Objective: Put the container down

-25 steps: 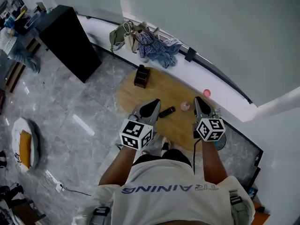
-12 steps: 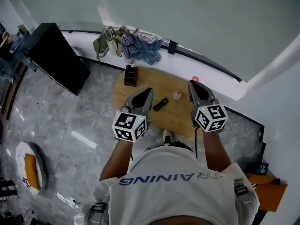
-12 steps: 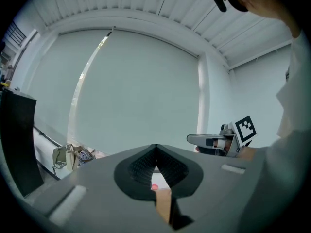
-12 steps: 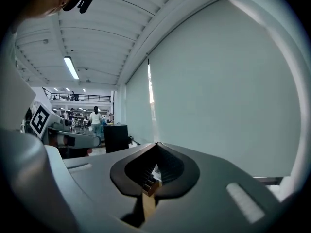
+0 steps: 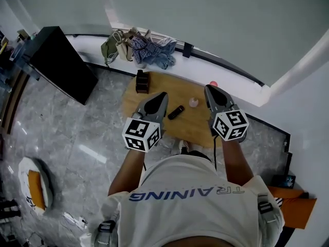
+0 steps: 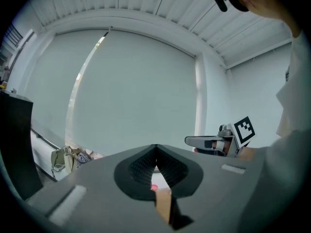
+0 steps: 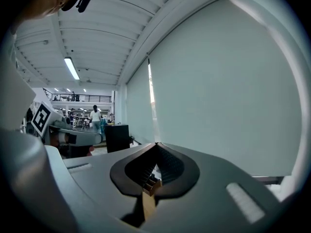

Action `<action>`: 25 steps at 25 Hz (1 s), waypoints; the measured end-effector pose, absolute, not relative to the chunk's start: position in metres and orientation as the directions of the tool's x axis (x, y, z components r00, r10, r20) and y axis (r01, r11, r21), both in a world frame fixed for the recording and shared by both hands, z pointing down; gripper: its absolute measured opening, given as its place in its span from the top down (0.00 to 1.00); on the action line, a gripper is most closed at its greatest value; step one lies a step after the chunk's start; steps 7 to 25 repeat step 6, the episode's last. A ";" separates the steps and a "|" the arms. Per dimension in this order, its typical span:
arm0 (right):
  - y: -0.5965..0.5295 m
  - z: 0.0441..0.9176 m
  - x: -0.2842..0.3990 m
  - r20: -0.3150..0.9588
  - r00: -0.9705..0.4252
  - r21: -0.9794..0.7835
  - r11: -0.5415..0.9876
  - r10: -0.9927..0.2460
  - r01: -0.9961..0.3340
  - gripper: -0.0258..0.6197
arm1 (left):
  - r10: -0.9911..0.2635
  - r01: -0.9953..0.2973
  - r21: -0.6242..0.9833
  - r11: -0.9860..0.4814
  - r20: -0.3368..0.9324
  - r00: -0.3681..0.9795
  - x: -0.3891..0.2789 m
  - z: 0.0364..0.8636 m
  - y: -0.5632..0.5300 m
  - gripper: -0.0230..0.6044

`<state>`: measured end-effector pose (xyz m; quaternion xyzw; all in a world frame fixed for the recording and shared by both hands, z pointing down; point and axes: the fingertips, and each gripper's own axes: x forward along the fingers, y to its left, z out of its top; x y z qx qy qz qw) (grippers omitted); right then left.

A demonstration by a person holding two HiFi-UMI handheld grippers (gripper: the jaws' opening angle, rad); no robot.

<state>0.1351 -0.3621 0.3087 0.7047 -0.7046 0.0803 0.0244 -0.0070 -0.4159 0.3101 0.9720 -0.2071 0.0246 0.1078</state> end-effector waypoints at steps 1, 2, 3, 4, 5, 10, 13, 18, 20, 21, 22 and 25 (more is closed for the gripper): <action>-0.361 0.309 0.136 0.147 -0.004 -0.080 -0.008 -0.989 -0.997 0.94 | -0.396 -0.407 0.198 -0.892 0.093 0.913 -0.007 0.310 -0.415 0.96; -0.360 0.309 0.136 0.147 -0.002 -0.081 -0.010 -0.989 -0.997 0.94 | -0.396 -0.406 0.197 -0.892 0.093 0.914 -0.007 0.310 -0.414 0.96; -0.359 0.309 0.137 0.147 -0.001 -0.082 -0.011 -0.989 -0.997 0.94 | -0.395 -0.406 0.196 -0.893 0.093 0.914 -0.007 0.310 -0.413 0.96; -0.358 0.309 0.137 0.148 -0.001 -0.083 -0.011 -0.989 -0.997 0.94 | -0.395 -0.406 0.195 -0.893 0.092 0.914 -0.007 0.309 -0.411 0.96; -0.356 0.309 0.137 0.148 -0.001 -0.083 -0.012 -0.989 -0.996 0.94 | -0.395 -0.405 0.195 -0.893 0.092 0.914 -0.007 0.308 -0.410 0.96; -0.355 0.309 0.137 0.149 -0.001 -0.084 -0.012 -0.989 -0.996 0.94 | -0.395 -0.405 0.195 -0.893 0.092 0.914 -0.007 0.308 -0.408 0.96; -0.355 0.309 0.137 0.149 -0.001 -0.084 -0.012 -0.989 -0.996 0.94 | -0.395 -0.405 0.195 -0.893 0.092 0.914 -0.007 0.308 -0.408 0.96; -0.355 0.309 0.137 0.149 -0.001 -0.084 -0.012 -0.989 -0.996 0.94 | -0.395 -0.405 0.195 -0.893 0.092 0.914 -0.007 0.308 -0.408 0.96; -0.355 0.309 0.137 0.149 -0.001 -0.084 -0.012 -0.989 -0.996 0.94 | -0.395 -0.405 0.195 -0.893 0.092 0.914 -0.007 0.308 -0.408 0.96; -0.355 0.309 0.137 0.149 -0.001 -0.084 -0.012 -0.989 -0.996 0.94 | -0.395 -0.405 0.195 -0.893 0.092 0.914 -0.007 0.308 -0.408 0.96; -0.355 0.309 0.137 0.149 -0.001 -0.084 -0.012 -0.989 -0.996 0.94 | -0.395 -0.405 0.195 -0.893 0.092 0.914 -0.007 0.308 -0.408 0.96; -0.355 0.309 0.137 0.149 -0.001 -0.084 -0.012 -0.989 -0.996 0.94 | -0.395 -0.405 0.195 -0.893 0.092 0.914 -0.007 0.308 -0.408 0.96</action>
